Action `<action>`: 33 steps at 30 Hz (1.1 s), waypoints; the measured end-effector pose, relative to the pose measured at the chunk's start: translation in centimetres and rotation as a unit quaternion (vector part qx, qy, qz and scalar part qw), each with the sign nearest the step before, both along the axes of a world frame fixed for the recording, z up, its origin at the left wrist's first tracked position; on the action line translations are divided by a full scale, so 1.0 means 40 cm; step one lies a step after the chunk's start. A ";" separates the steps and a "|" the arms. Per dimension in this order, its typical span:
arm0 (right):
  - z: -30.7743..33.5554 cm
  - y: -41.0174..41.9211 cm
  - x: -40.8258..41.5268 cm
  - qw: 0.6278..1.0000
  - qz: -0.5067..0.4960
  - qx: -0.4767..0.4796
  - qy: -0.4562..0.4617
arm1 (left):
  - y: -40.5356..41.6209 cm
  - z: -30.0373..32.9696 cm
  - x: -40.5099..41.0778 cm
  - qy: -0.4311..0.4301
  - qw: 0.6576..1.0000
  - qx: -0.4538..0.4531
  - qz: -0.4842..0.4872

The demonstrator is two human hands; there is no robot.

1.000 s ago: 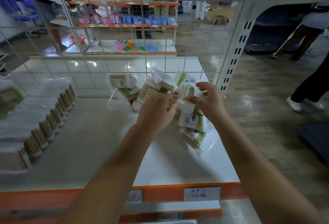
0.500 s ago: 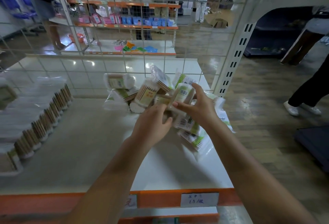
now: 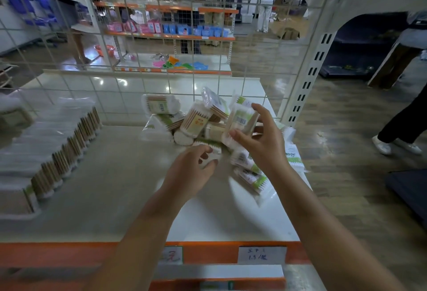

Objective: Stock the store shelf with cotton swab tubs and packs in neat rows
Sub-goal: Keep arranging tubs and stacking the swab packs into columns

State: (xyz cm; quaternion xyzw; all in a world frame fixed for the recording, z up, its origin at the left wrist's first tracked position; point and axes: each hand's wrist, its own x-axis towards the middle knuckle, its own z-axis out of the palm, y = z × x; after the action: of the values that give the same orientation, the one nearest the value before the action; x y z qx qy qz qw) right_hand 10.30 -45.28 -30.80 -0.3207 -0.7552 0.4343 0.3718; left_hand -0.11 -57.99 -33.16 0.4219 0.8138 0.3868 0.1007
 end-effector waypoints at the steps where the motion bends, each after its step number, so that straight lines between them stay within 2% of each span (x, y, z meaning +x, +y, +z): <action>1: -0.003 -0.012 0.008 1.000 0.004 0.002 0.007 | -0.005 -0.002 0.006 -0.025 1.000 0.014 -0.005; 6: -0.017 -0.081 0.040 0.999 0.032 -0.011 0.031 | -0.031 -0.007 0.045 -0.167 0.977 0.117 -0.065; 12: -0.009 -0.141 0.050 0.996 0.060 -0.021 0.070 | -0.045 -0.003 0.073 -0.220 0.955 0.187 -0.069; 19: -0.004 -0.160 0.058 0.991 0.081 -0.030 0.103 | -0.066 0.020 0.073 -0.235 0.945 0.223 -0.051; 25: -0.002 -0.163 0.074 0.992 0.071 -0.001 0.100 | -0.104 0.062 0.044 -0.209 0.942 0.258 -0.047; 33: -0.029 -0.182 0.091 0.986 0.131 -0.004 0.100 | -0.138 0.085 0.049 -0.200 0.941 0.271 -0.040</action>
State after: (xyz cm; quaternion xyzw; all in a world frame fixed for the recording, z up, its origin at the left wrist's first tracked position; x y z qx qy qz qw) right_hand 13.95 -52.57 -31.95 -0.1758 -0.7476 0.5125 0.3842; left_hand 1.84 -63.50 -29.75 0.3795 0.6235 0.6648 0.1588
